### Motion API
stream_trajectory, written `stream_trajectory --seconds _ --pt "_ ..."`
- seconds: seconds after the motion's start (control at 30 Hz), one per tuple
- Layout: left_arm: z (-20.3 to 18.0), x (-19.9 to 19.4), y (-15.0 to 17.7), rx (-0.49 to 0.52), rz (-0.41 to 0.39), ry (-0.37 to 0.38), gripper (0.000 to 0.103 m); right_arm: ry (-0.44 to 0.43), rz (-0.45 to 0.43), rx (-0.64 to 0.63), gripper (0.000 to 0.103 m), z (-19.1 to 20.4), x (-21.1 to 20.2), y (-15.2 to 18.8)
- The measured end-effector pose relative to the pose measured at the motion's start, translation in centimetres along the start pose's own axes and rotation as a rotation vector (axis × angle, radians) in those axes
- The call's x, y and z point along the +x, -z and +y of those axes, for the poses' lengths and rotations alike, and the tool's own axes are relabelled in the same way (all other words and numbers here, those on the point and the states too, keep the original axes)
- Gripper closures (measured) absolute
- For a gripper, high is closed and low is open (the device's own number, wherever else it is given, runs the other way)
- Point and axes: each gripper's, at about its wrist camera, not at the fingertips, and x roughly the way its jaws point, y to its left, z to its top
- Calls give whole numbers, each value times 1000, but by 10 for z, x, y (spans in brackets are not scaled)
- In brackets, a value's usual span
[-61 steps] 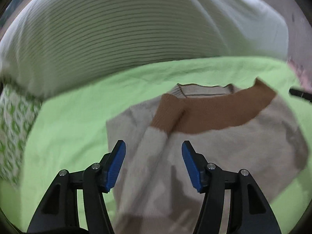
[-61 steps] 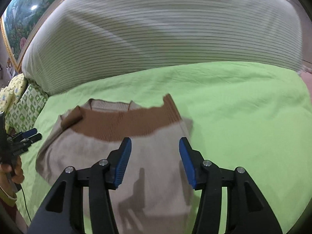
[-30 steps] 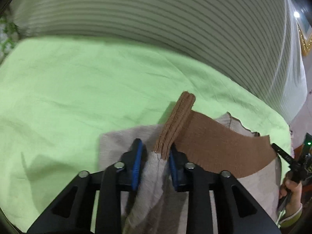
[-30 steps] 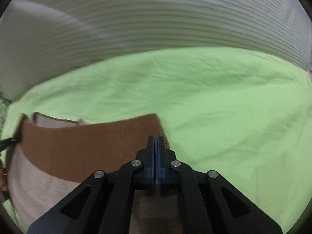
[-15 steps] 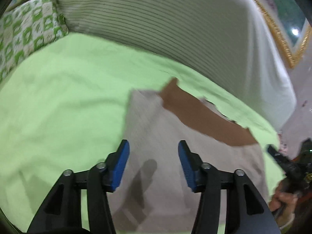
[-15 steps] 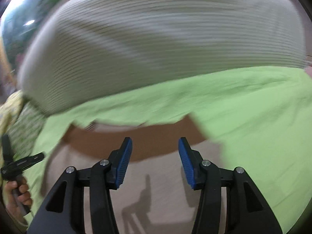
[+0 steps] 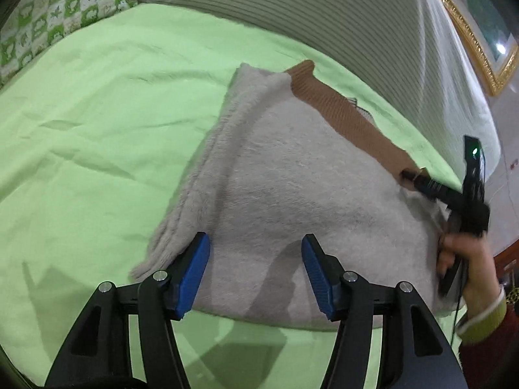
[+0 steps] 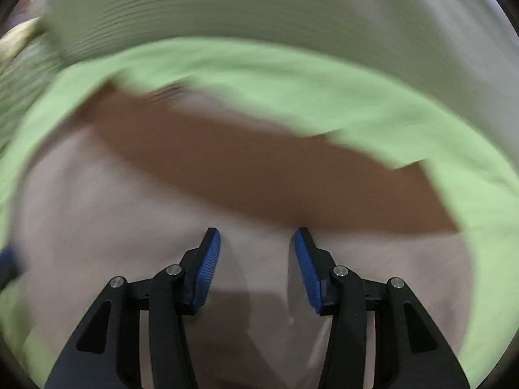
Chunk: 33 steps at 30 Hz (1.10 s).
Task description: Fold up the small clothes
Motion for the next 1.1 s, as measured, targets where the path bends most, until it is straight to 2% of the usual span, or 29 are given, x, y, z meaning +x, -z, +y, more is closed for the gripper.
stream_trajectory --seconds 0.07,0.13,0.17,0.27,0.3,0.4,0.53,0.7,0.8,0.83,0.87,0.9,0.93,0.97,1.0,1.1 --pt "3 -13 3 -16 -9 8 42 -61 -25 175 56 -35 1 -10" --pt "4 -22 7 -37 -14 5 37 -68 -46 228 55 -48 -11 -8" --pt "9 -29 11 -62 -18 5 31 -76 -74 235 54 -51 -22 -4" --pt "20 -40 26 -158 1 25 23 -172 -85 242 54 -54 -45 14" --pt "21 -40 30 -184 14 23 22 -213 -87 240 54 -52 -53 23" --pt "26 -33 41 -254 53 31 21 -259 -89 205 53 -40 -74 48" --pt "26 -21 33 -309 19 31 17 -315 -91 177 53 -35 -92 72" --pt "29 4 3 -383 -27 69 16 -308 -98 143 53 -26 -93 72" --pt "31 10 -3 -414 -75 111 17 -312 -93 161 54 -28 -89 74" --pt "31 10 -4 -414 -87 127 20 -312 -94 165 53 -30 -88 75" --pt "29 12 -5 -400 -90 129 33 -303 -94 174 54 -33 -86 77" --pt "27 14 -7 -378 -87 128 49 -292 -89 186 54 -37 -84 79" --pt "24 16 -9 -348 -83 146 60 -284 -84 196 53 -40 -81 81" --pt "22 16 -10 -333 -77 158 79 -274 -79 207 54 -43 -78 84" --pt "19 14 -12 -313 -72 157 87 -260 -61 216 54 -47 -71 86" --pt "1 1 -20 -234 -98 125 91 -246 -56 198 54 -45 -63 90"
